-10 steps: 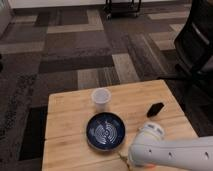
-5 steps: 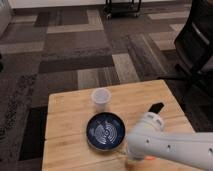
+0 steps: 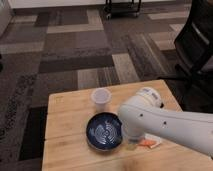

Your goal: Place the pepper in the ceramic cup

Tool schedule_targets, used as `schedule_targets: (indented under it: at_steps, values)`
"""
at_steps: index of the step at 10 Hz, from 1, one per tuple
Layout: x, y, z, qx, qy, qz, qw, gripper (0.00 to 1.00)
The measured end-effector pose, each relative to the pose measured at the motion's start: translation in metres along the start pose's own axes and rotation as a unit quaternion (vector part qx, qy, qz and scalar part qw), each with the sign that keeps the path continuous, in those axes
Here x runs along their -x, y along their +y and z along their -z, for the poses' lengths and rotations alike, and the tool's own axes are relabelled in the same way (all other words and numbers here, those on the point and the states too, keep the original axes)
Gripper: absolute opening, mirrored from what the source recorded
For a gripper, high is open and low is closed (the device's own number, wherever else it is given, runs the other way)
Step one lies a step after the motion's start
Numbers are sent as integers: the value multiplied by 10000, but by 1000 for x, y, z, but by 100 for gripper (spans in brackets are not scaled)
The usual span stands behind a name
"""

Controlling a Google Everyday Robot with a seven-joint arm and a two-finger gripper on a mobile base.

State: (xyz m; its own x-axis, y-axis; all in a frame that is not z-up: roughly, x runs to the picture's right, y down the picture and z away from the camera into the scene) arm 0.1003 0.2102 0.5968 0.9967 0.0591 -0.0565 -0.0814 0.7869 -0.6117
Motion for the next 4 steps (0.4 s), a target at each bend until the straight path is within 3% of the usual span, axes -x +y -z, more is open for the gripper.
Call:
schedule_targets:
  at_steps: [2,4]
  values:
    - [0,0,0,0,2,-2,10000,0]
    - [-2,-15,-4,-114,28,26,9999,0]
